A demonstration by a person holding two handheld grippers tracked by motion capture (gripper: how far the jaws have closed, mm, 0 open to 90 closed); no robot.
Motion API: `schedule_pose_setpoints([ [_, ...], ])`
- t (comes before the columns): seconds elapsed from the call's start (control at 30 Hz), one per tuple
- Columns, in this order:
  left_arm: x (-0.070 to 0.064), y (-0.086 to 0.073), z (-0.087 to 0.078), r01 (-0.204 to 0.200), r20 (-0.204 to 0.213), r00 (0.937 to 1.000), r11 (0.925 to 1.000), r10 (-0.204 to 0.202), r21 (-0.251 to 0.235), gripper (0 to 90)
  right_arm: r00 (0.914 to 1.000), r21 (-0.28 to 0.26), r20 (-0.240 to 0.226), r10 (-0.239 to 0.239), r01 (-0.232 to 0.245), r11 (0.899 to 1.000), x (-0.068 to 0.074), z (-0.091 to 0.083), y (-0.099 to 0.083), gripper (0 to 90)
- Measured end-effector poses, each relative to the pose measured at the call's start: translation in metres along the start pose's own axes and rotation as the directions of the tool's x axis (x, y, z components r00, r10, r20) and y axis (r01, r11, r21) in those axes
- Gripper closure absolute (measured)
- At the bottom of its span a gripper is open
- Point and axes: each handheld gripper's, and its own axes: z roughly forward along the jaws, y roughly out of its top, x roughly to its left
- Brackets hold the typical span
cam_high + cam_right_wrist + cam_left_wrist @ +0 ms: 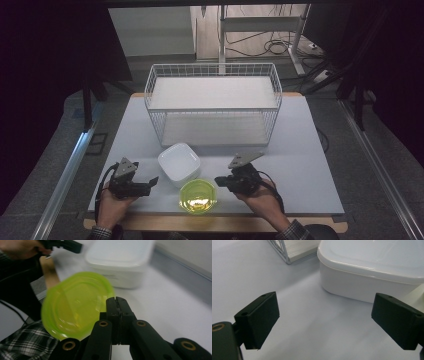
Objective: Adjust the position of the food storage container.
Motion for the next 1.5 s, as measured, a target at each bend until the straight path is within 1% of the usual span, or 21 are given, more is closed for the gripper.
schedule_pose_setpoints([
  [0.03, 0.0, 0.0, 0.0, 0.0, 0.0, 1.0, 1.0, 0.0, 0.0, 7.4, 1.0, 0.0, 0.0, 0.0, 0.0, 1.0, 0.0, 0.0, 0.0, 89.7],
  [0.07, 0.0, 0.0, 0.001, -0.008, -0.002, 1.0, 1.0, 0.008, 0.003, 7.4, 0.9989, 0.016, -0.029, -0.036, 0.037, 0.999, 0.011, 0.012, 0.008, 89.8],
  [0.17, -0.001, 0.0, 0.001, -0.014, -0.003, 0.9999, 0.9999, 0.014, 0.006, 7.4, 0.9951, 0.025, -0.066, -0.074, 0.076, 0.997, 0.023, 0.027, 0.017, 89.7],
  [0.23, -0.001, 0.0, 0.001, -0.016, -0.002, 0.9999, 0.9998, 0.016, 0.006, 7.4, 0.9938, 0.028, -0.074, -0.083, 0.085, 0.996, 0.026, 0.031, 0.019, 89.8],
  [0.27, -0.001, 0.0, 0.001, -0.017, -0.002, 0.9998, 0.9998, 0.017, 0.008, 7.4, 0.9894, 0.038, -0.101, -0.105, 0.109, 0.993, 0.036, 0.042, 0.025, 89.7],
  [0.4, -0.001, 0.0, 0.001, -0.02, -0.001, 0.9998, 0.9998, 0.02, 0.011, 7.4, 0.9804, 0.058, -0.136, -0.143, 0.151, 0.987, 0.051, 0.06, 0.034, 89.7],
  [0.43, -0.001, 0.0, 0.002, -0.02, -0.001, 0.9998, 0.9997, 0.02, 0.012, 7.4, 0.9804, 0.058, -0.136, -0.143, 0.151, 0.987, 0.051, 0.06, 0.034, 89.7],
  [0.47, -0.001, 0.0, 0.002, -0.022, 0.001, 0.9998, 0.9997, 0.022, 0.014, 7.5, 0.9762, 0.065, -0.151, -0.156, 0.167, 0.984, 0.058, 0.069, 0.038, 89.7],
  [0.6, -0.002, 0.0, 0.002, -0.026, 0.002, 0.9997, 0.9995, 0.026, 0.016, 7.5, 0.9709, 0.074, -0.168, -0.171, 0.185, 0.98, 0.066, 0.079, 0.041, 89.8],
  [0.67, -0.002, 0.0, 0.002, -0.028, 0.002, 0.9996, 0.9995, 0.028, 0.017, 7.5, 0.967, 0.095, -0.174, -0.186, 0.204, 0.974, 0.072, 0.09, 0.043, 89.7],
  [0.73, -0.002, 0.0, 0.002, -0.03, 0.002, 0.9995, 0.9994, 0.03, 0.019, 7.5, 0.9665, 0.102, -0.174, -0.189, 0.208, 0.973, 0.073, 0.092, 0.043, 89.7],
  [0.8, -0.003, 0.0, 0.003, -0.032, 0.001, 0.9995, 0.9993, 0.032, 0.018, 7.6, 0.9649, 0.123, -0.172, -0.198, 0.221, 0.968, 0.075, 0.095, 0.04, 89.7],
  [0.9, -0.003, 0.0, 0.003, -0.032, 0.001, 0.9995, 0.9993, 0.032, 0.02, 7.6, 0.9658, 0.126, -0.177, -0.189, 0.213, 0.969, 0.073, 0.093, 0.039, 89.7],
  [1.0, -0.003, 0.0, 0.003, -0.035, 0.003, 0.9994, 0.9992, 0.035, 0.021, 7.6, 0.9669, 0.136, -0.165, -0.195, 0.218, 0.967, 0.071, 0.088, 0.037, 89.7],
  [1.07, -0.003, 0.0, 0.003, -0.035, 0.002, 0.9994, 0.9991, 0.035, 0.022, 7.5, 0.9699, 0.14, -0.157, -0.186, 0.208, 0.968, 0.068, 0.083, 0.035, 89.7],
  [1.13, -0.003, 0.0, 0.003, -0.035, 0.003, 0.9994, 0.9991, 0.035, 0.023, 7.6, 0.9772, 0.143, -0.139, -0.16, 0.18, 0.973, 0.06, 0.074, 0.03, 89.7],
  [1.23, -0.003, 0.0, 0.003, -0.039, 0.002, 0.9992, 0.9989, 0.039, 0.027, 7.6, 0.9807, 0.144, -0.128, -0.148, 0.166, 0.976, 0.055, 0.067, 0.026, 89.7],
  [1.27, -0.004, 0.0, 0.003, -0.038, 0.002, 0.9993, 0.9989, 0.038, 0.028, 7.6, 0.9847, 0.146, -0.111, -0.134, 0.15, 0.978, 0.05, 0.059, 0.021, 89.7],
  [1.3, -0.004, 0.0, 0.003, -0.038, 0.002, 0.9993, 0.9989, 0.038, 0.028, 7.6, 0.9847, 0.146, -0.111, -0.134, 0.15, 0.978, 0.05, 0.059, 0.021, 89.7],
  [1.37, -0.004, 0.0, 0.004, -0.039, 0.002, 0.9992, 0.9989, 0.039, 0.028, 7.6, 0.9894, 0.146, -0.083, -0.12, 0.131, 0.981, 0.041, 0.049, 0.016, 89.7],
  [1.5, -0.005, 0.0, 0.004, -0.039, 0.002, 0.9992, 0.9987, 0.039, 0.031, 7.6, 0.9937, 0.14, -0.058, -0.095, 0.103, 0.985, 0.032, 0.038, 0.009, 89.7],
])
